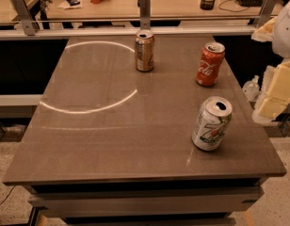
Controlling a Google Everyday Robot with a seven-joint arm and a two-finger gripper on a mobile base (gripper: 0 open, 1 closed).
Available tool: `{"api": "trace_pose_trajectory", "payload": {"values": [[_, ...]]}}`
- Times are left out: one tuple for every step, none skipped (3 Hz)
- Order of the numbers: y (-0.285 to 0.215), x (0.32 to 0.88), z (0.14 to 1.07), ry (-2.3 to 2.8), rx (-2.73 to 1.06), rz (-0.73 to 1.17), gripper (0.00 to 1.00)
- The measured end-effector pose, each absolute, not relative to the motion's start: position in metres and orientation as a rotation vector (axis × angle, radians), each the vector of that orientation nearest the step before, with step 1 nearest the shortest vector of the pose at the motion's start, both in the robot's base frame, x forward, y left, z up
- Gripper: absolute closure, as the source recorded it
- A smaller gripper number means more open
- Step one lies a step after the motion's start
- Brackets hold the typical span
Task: Pick orange can
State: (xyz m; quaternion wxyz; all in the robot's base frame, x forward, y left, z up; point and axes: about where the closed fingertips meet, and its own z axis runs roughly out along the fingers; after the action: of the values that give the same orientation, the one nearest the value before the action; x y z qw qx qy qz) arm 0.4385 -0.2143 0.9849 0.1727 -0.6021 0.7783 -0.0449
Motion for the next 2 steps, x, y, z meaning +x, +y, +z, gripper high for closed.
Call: {"api": "trace_pose_trajectory", "payload": {"values": [[-0.214,0.438,0.985,2.208,-1.708,-0.127,0.00],[-0.203,0.455,0.984,2.204,-1.682,-0.103,0.00]]}}
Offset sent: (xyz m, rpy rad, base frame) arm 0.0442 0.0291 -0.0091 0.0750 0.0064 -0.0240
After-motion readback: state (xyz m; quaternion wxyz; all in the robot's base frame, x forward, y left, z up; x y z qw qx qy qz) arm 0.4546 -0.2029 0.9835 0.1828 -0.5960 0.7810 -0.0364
